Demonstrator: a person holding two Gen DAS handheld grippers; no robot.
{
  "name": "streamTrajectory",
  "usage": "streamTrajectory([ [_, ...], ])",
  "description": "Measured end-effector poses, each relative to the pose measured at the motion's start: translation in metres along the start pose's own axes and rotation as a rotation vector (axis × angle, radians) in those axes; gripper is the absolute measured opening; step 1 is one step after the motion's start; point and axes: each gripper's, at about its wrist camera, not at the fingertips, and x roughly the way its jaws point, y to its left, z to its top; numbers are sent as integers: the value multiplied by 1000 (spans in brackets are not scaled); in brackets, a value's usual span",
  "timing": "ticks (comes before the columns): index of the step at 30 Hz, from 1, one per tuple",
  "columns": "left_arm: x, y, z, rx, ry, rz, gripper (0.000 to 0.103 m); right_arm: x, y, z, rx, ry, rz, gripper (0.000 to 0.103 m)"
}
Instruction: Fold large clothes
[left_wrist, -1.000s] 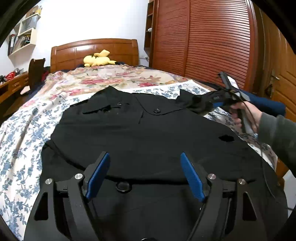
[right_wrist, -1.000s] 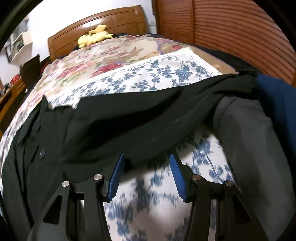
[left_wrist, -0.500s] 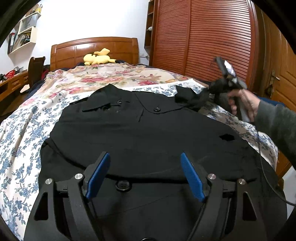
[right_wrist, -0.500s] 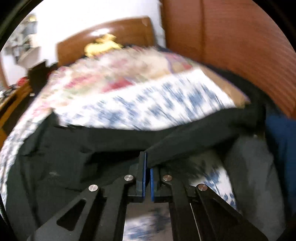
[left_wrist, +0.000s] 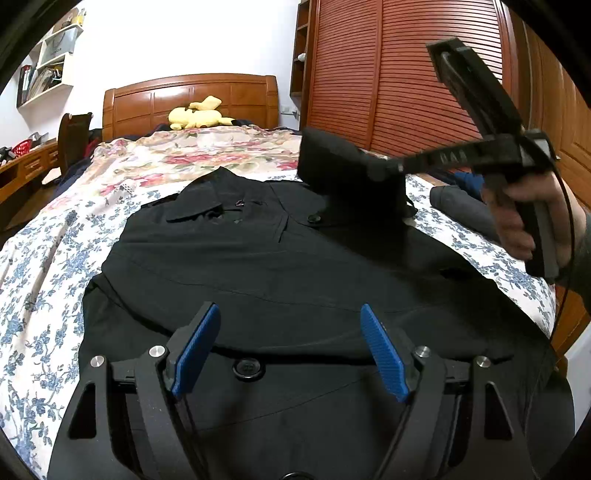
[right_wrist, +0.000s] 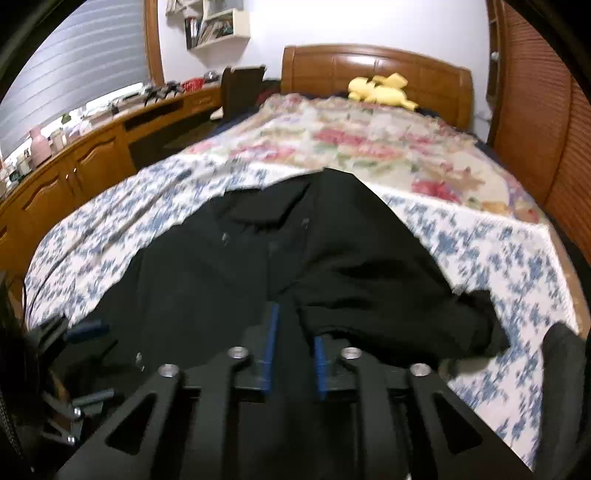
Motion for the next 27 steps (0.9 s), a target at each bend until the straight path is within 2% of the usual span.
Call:
streamTrajectory([
  [3, -1, 0, 0, -1, -1, -1, 79, 4, -4, 2, -29, 0, -17, 43],
  [7, -1, -1, 1, 0, -2, -3, 79, -25, -21, 0, -21, -64, -8, 52],
  [11, -1, -1, 1, 4, 2, -3, 79, -47, -18, -6, -32, -100, -43, 55],
  [13, 0, -1, 1, 3, 4, -3, 79, -46, -21, -8, -31, -101, -98, 57],
  [19, 0, -1, 1, 3, 6, -3, 79, -13, -52, -15, 41, -42, -235, 58],
  [27, 1, -1, 0, 5, 12, -7, 79, 56, -136, -29, 236, 96, -403, 58],
])
